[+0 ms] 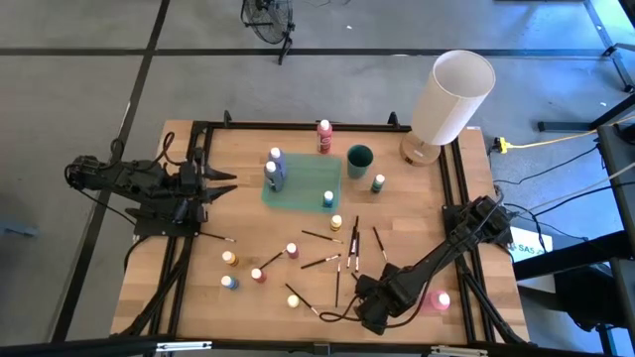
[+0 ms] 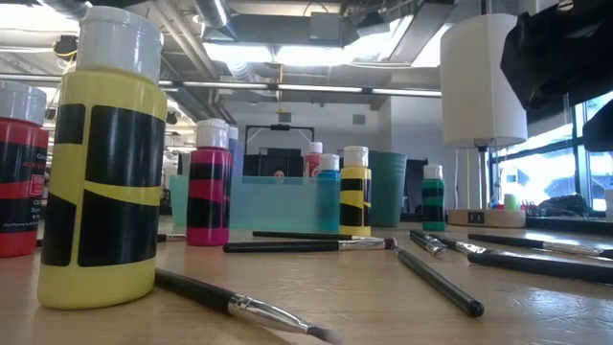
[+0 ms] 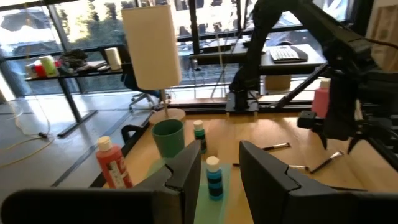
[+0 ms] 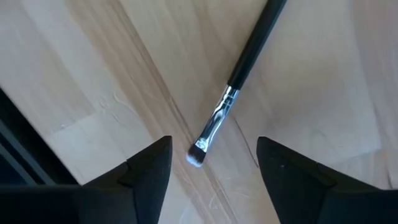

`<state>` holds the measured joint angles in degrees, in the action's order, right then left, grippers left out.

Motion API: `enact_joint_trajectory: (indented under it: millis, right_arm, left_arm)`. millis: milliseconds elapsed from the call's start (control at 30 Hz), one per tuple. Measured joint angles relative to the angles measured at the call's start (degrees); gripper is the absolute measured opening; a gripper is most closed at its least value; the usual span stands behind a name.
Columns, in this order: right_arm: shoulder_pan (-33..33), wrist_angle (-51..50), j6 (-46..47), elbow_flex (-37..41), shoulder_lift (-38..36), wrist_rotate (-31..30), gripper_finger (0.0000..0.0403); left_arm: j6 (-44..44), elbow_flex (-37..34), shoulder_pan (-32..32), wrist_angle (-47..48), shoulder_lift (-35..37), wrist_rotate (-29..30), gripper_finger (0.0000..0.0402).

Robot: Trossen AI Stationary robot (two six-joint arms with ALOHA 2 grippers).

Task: Pick & Place Paint Supplies
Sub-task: Put the black paint brush into the dark green cup

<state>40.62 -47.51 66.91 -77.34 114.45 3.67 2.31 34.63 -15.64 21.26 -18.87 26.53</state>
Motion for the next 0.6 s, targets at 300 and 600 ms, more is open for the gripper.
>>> enact_joint_trajectory:
  millis: [300, 600]
  right_arm:
    - [0.0, 0.2, 1.6, 0.0, 0.0, 1.0, 0.0234]
    - [0.0, 0.0, 1.6, 0.0, 0.0, 1.0, 0.0234]
  left_arm:
    - [0.0, 0.0, 0.0, 0.0, 0.0, -0.7, 0.0104]
    - [0.0, 0.0, 0.0, 0.0, 0.0, -0.7, 0.0104]
